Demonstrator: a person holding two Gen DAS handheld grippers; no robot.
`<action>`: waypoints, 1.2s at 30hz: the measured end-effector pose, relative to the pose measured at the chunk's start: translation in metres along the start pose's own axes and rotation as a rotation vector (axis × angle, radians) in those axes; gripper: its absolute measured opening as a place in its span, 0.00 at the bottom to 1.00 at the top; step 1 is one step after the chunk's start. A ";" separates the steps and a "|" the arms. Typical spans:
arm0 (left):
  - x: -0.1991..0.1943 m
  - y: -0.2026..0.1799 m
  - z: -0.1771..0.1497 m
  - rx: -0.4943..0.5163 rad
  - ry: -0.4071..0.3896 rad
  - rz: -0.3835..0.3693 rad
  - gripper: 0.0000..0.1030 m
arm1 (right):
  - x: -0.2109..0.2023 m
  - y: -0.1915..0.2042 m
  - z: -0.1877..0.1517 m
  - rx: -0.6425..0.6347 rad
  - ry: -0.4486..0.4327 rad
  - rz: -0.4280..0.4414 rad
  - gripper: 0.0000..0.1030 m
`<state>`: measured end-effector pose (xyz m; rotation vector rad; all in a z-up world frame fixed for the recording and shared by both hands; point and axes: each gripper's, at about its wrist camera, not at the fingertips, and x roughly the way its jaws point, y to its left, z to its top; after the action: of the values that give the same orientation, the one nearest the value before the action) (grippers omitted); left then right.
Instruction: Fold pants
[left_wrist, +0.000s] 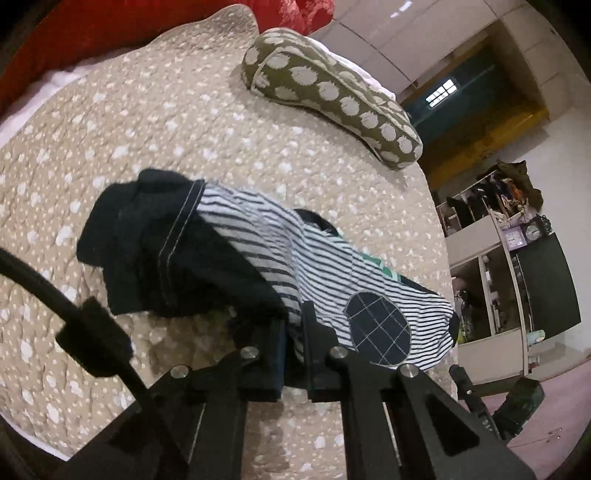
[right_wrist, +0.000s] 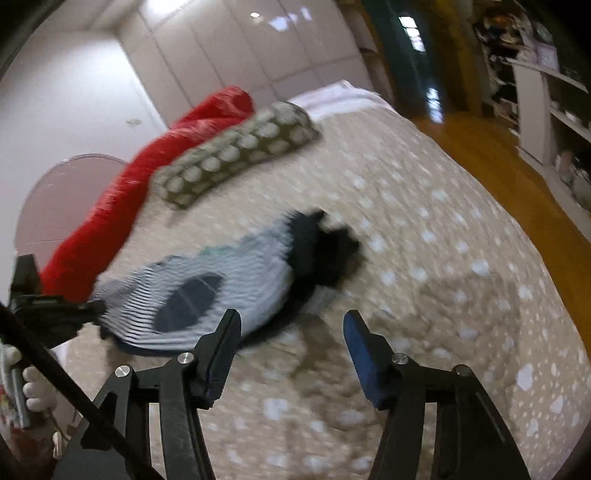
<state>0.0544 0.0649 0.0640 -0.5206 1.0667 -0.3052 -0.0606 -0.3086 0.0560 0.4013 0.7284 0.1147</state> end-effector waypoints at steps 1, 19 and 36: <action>0.001 -0.001 0.001 0.000 0.002 -0.001 0.07 | 0.002 0.004 0.003 -0.006 -0.002 0.001 0.60; 0.003 -0.018 0.038 0.027 -0.018 -0.026 0.07 | 0.026 0.029 0.063 0.003 0.021 0.067 0.03; 0.067 -0.013 0.166 0.026 0.006 -0.056 0.16 | 0.197 -0.005 0.171 0.040 0.184 -0.113 0.16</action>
<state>0.2329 0.0646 0.0840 -0.5270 1.0541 -0.3701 0.2000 -0.3201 0.0460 0.3903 0.9346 0.0309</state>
